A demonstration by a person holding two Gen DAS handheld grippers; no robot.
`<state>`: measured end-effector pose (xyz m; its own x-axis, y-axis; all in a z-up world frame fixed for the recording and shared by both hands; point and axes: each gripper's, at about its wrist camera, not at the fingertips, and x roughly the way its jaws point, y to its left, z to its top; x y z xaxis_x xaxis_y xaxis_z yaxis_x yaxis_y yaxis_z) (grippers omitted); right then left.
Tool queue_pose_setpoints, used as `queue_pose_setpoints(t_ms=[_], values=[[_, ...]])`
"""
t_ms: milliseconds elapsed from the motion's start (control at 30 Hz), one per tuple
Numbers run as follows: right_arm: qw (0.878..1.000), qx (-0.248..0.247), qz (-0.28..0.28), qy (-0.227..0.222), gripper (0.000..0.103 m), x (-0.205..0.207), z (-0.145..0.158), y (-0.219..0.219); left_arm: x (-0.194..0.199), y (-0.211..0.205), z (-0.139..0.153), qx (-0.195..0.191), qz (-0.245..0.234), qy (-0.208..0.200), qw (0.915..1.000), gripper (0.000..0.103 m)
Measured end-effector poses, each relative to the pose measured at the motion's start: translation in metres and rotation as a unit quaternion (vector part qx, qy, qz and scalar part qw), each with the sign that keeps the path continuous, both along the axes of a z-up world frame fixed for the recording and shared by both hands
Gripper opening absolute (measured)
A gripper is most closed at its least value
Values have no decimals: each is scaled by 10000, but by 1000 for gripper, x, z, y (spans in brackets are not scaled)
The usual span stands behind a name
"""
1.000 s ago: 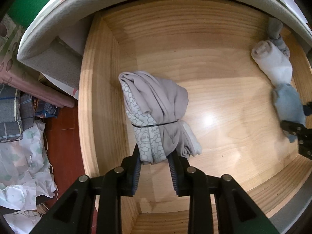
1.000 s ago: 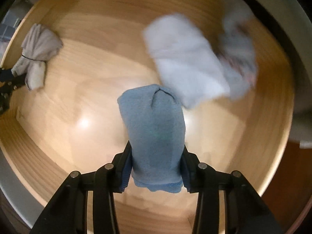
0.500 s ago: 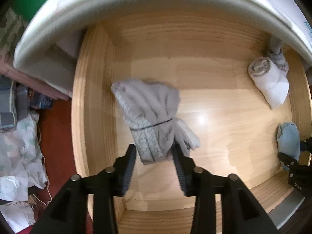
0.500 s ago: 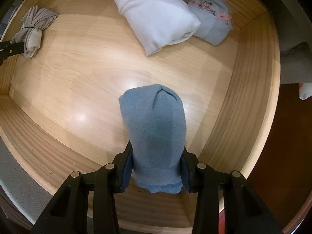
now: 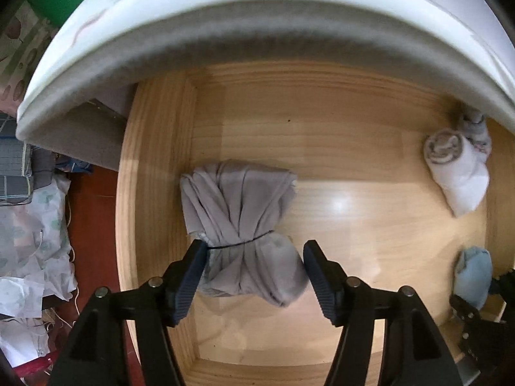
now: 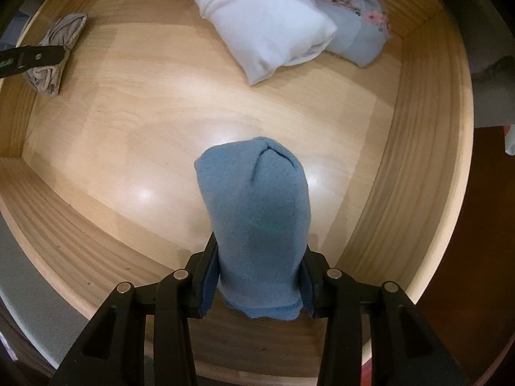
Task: Take underwear out of drawer
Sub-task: 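Lift the beige tied bundle out of the drawer with the left gripper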
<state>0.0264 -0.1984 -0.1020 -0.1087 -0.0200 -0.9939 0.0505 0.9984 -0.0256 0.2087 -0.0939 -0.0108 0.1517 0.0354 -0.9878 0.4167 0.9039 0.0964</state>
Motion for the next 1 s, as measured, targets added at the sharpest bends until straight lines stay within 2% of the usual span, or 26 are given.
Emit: queue_pose_setpoints(t_ms=[100,133,200,267,333,533,733,1000], values=[[10000,-2,14,-2,39,-3,-6,-1,-1,-1,-5,102,46,-31,9999,64],[10000,-8,12,4,39,-2,0,-3,-3,0,-8,165,66,-10,9998,64],[10000,-5,11,-10,39,-3,0,-5,-5,-2,-14,399,16,-33,9992,53],[10000,26,-17,-12,39,-4,-1,-6,-9,-5,-18,610,-112,-119,9980,50],[10000,20,-35,-34,39,-4,1,-10,-12,-9,-16,622,-117,-142,9979,47],[9999,-5,-73,-75,39,-12,13,-16,-12,7,-11,275,-4,57,9996,43],[9999,-25,-86,-96,39,-17,22,-22,-24,13,15,87,-205,-106,9997,42],[9999,-49,-68,-98,39,-22,23,-19,-47,20,78,-211,-506,-475,9974,42]])
